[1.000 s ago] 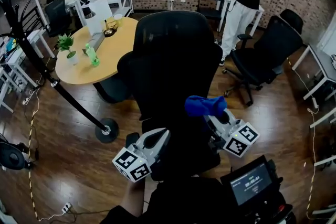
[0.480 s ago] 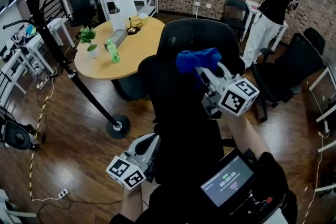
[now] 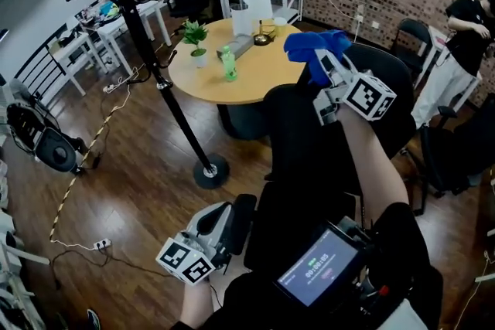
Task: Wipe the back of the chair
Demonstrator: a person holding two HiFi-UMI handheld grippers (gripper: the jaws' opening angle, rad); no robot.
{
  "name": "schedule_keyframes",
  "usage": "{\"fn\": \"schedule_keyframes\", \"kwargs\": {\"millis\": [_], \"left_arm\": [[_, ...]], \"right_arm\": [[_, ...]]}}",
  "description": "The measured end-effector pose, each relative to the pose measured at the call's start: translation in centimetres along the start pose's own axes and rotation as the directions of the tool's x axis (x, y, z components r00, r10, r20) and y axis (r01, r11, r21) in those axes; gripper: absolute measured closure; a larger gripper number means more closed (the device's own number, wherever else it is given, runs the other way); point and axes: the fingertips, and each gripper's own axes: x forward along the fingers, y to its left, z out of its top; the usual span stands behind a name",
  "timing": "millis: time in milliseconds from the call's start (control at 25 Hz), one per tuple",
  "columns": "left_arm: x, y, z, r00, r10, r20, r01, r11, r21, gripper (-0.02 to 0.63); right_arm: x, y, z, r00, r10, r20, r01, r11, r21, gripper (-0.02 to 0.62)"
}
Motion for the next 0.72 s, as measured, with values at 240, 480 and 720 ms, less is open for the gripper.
{"fn": "schedule_keyframes", "kwargs": {"millis": [240,480,720], "left_arm": [[0.4,0.5,0.4,1.0,0.003,-0.005,-0.003,1.0,0.001,0.6],[4.6,-1.2,-0.4,0.989,-0.134,-0.056,0.134,0.991,0.003,0.6],[9.1,-4.1,-1.8,0.955,-0.281,-0.097,0.28,0.96,-0.017,0.6]], "right_arm": [[-1.5,-6.9,-0.7,0.976,-0.216,-0.031,0.216,0.976,-0.014,0.54],[-9.2,-12.3,2.2,0.912,-0.409,0.03,0.407,0.912,0.055,0.54],[-16.8,-14.1,6.7,0.871,-0.48,0.104,0.477,0.877,0.051,0.54]]}}
